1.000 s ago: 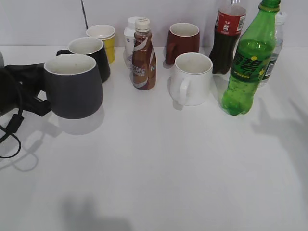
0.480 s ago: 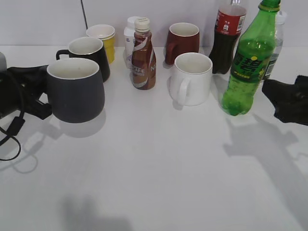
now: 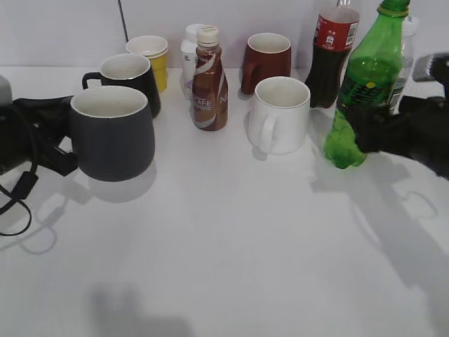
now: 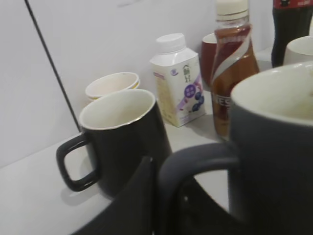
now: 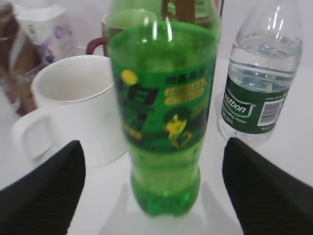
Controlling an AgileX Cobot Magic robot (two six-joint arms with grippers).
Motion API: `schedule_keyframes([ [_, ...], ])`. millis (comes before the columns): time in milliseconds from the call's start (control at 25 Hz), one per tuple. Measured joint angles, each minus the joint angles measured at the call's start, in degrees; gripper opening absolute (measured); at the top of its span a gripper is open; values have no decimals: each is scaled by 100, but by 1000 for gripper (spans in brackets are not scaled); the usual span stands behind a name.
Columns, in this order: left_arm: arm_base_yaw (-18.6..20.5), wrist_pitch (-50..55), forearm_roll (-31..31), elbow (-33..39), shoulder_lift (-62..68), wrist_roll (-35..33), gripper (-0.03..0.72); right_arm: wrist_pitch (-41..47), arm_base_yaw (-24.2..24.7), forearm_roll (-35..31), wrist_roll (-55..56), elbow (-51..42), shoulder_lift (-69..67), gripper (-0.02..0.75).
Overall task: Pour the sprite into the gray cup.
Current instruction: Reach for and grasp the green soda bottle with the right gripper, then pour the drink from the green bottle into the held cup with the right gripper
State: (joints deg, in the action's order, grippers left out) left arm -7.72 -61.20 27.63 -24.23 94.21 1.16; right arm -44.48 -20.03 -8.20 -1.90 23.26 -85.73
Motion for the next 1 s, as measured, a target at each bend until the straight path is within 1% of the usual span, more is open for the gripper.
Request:
schedule_keyframes([
  [160,-184,70,11,0,-36,0,44,-43,0,-190,6,706,-672,669],
  [240,-306,244,16,0,-100,0,44,45,0,-328,6,1075,-997,656],
  [280,-378,336,16,0,-141,0,44,104,0,-363,6,1188,-1139,629],
  [320,-449,473,22,0,-203,0,44,159,0,-385,6,1273,-1226,571],
  [400,-595,790,28,0,-380,0,44,329,0,-410,-14,1331,-1209,422],
  [480,-765,1063,28,0,-612,6,44,640,0,-340,-14,1331,-1057,417],
  [560,-929,1340,22,0,-868,104,44,1048,0,-32,-14,1324,-795,417],
  [680,-1196,1735,-5,-11,-1153,196,44,1533,-65,1008,-68,1310,-281,417],
  [720,-1309,1863,-5,-33,-1216,220,44,1723,-139,1263,-176,1353,-92,417],
  [800,-1535,2251,1,-141,-1283,372,44,2192,-353,1514,-601,1559,187,417],
  [920,-1917,2816,1,-422,-1313,582,44,2951,-729,1611,-1547,1941,358,417],
  [1000,-2124,3126,1,-645,-1313,637,44,3238,-964,1637,-2258,2148,370,417],
])
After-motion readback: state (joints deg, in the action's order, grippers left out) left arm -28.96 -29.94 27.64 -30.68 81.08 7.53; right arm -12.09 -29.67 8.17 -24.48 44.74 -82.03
